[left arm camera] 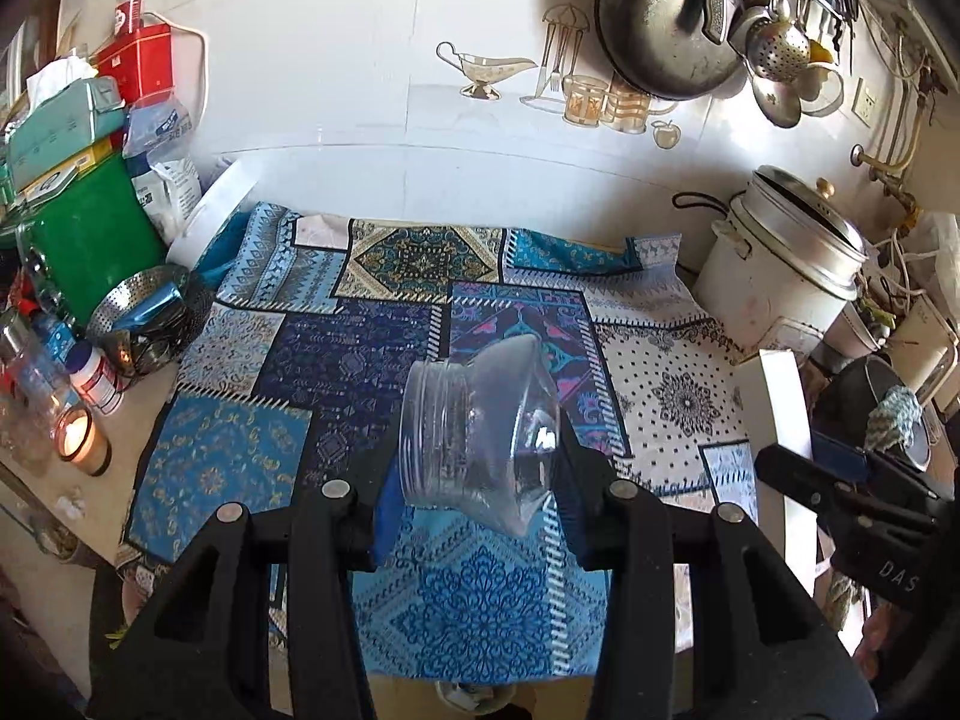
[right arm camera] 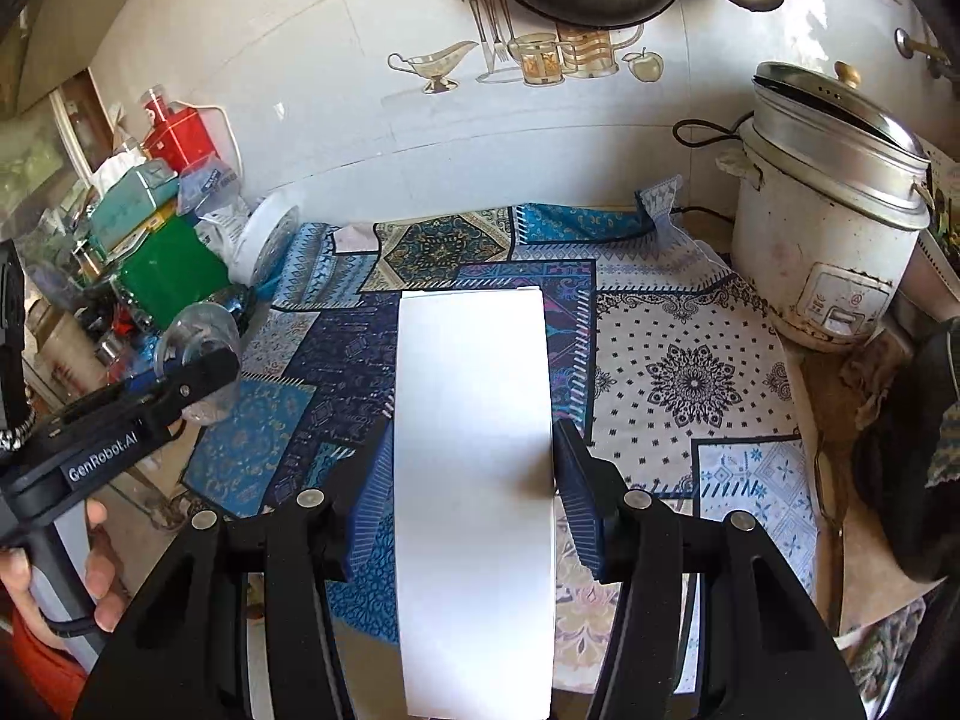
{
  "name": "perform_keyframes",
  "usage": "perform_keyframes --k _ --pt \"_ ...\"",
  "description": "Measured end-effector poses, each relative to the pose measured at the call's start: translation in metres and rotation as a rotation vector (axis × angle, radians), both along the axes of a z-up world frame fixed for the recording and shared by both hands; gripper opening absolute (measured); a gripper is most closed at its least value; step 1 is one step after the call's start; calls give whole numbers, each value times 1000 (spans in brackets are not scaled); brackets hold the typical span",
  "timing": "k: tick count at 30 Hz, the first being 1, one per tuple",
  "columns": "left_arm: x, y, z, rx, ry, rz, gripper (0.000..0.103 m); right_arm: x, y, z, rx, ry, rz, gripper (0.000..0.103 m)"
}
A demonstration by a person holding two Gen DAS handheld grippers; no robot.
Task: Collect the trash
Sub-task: 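Carry the glass jar and white card down over the floor bin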
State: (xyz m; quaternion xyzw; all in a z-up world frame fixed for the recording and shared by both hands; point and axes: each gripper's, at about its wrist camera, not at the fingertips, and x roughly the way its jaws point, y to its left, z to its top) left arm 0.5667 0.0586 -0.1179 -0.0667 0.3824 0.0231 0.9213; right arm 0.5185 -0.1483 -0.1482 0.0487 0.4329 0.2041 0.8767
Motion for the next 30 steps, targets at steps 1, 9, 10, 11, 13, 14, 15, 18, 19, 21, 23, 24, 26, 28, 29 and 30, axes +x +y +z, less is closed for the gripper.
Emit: perform_keyframes --k 1,9,10,11,13,14,15,18,19,21,23,24,26,28,29,30 --pt "-9 0 -4 -1 9 -5 43 -9 2 0 1 -2 -2 49" --pt "-96 5 -39 -6 66 -50 43 -88 18 -19 -5 31 -44 49" --pt "-108 7 -44 -8 73 -53 43 -98 20 -24 -6 41 -51 49" --pt "-121 8 -48 -10 80 -53 43 -108 22 -29 -8 51 -57 49" --pt "-142 10 -57 -11 95 -57 43 -128 24 -40 -5 71 -66 49" --pt "-151 10 -61 -5 104 -55 43 -138 24 -46 -9 84 -71 49" --pt "-160 10 -65 -1 114 -55 43 -145 25 -51 -11 100 -77 49" --pt "-181 9 -79 -3 157 -57 43 -164 23 -70 -10 165 -95 49" --pt "-188 9 -86 -11 178 -61 43 -170 22 -77 -12 187 -97 49" --pt "-198 8 -100 -10 208 -63 43 -181 21 -92 -38 218 -97 49" --pt "-206 6 -122 -3 243 -60 43 -191 18 -109 -65 247 -95 49" --pt "-209 5 -133 -8 261 -59 43 -196 18 -119 -74 265 -96 49" --pt "-214 4 -164 -30 311 -52 43 -202 12 -146 -95 310 -96 49" --pt "-218 1 -198 -42 362 -41 43 -207 7 -176 -112 357 -95 49" --pt "-218 -1 -215 -50 388 -35 43 -210 4 -191 -120 380 -98 49" --pt "-218 -2 -230 -57 409 -30 43 -212 1 -208 -123 402 -100 49"
